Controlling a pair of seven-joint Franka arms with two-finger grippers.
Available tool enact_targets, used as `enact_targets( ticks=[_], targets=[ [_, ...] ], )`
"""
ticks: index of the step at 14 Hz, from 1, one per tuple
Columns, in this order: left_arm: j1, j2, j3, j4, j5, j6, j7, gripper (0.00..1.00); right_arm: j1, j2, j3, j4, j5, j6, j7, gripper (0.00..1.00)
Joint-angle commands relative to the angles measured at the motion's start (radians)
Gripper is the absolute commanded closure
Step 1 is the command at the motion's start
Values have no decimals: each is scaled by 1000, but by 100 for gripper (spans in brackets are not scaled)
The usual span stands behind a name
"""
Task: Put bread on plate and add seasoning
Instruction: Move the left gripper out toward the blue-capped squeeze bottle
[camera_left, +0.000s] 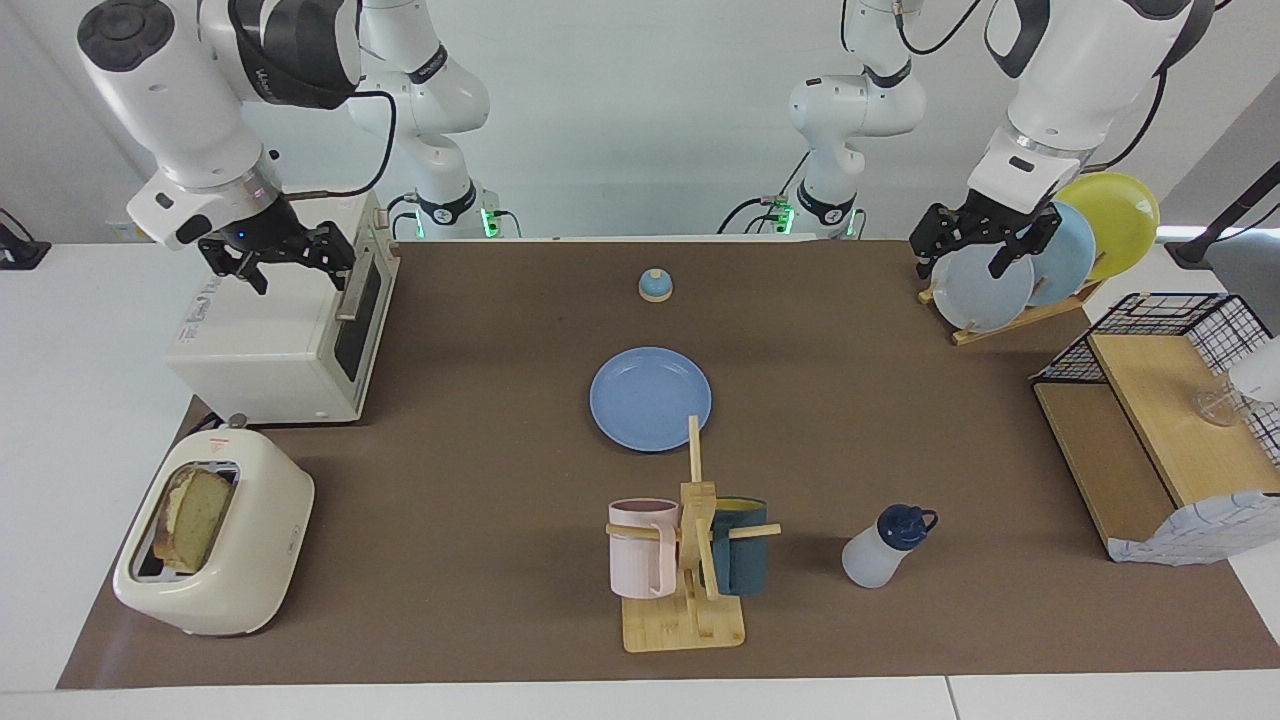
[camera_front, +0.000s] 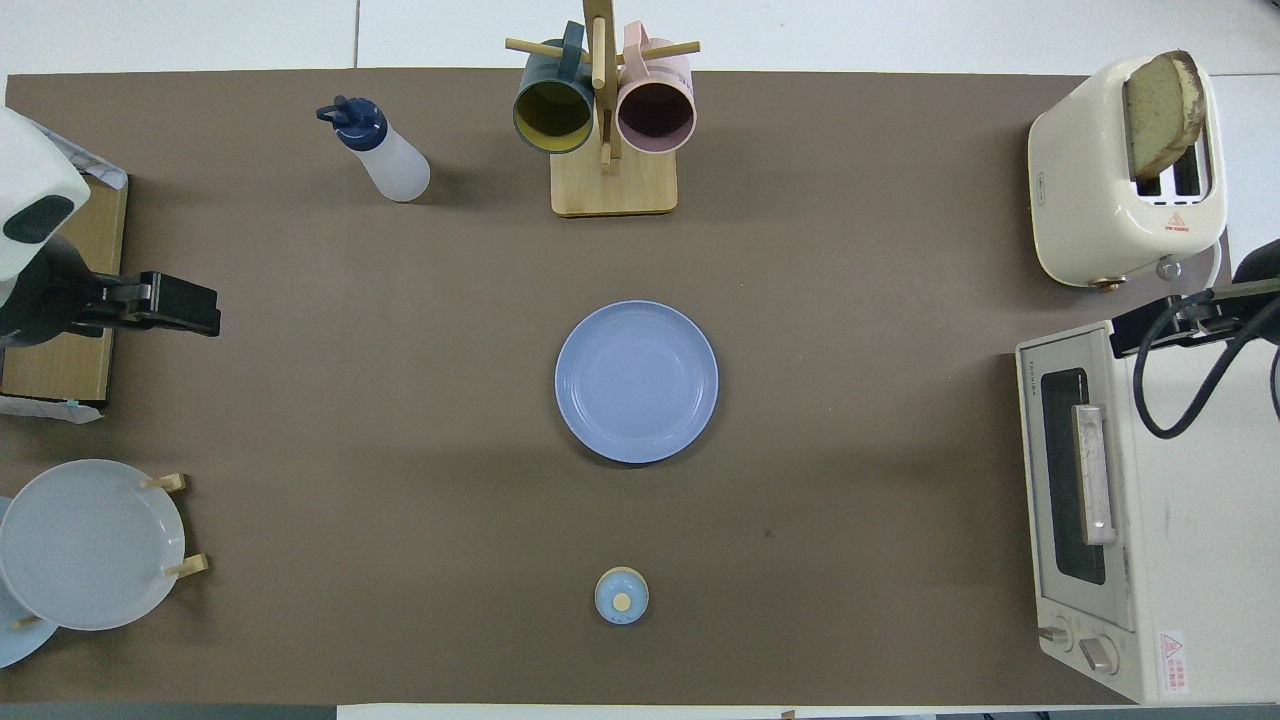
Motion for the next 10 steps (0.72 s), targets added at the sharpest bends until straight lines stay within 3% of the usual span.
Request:
enact_targets(
  ticks=[1, 10],
  targets=[
    [11, -9, -4, 2, -15, -16, -7, 0, -8, 6, 0, 14, 15, -13, -17, 0],
    [-21, -30, -5, -38, -13, -25, -10, 0, -8, 6, 0, 14, 15, -13, -17, 0]
  ],
)
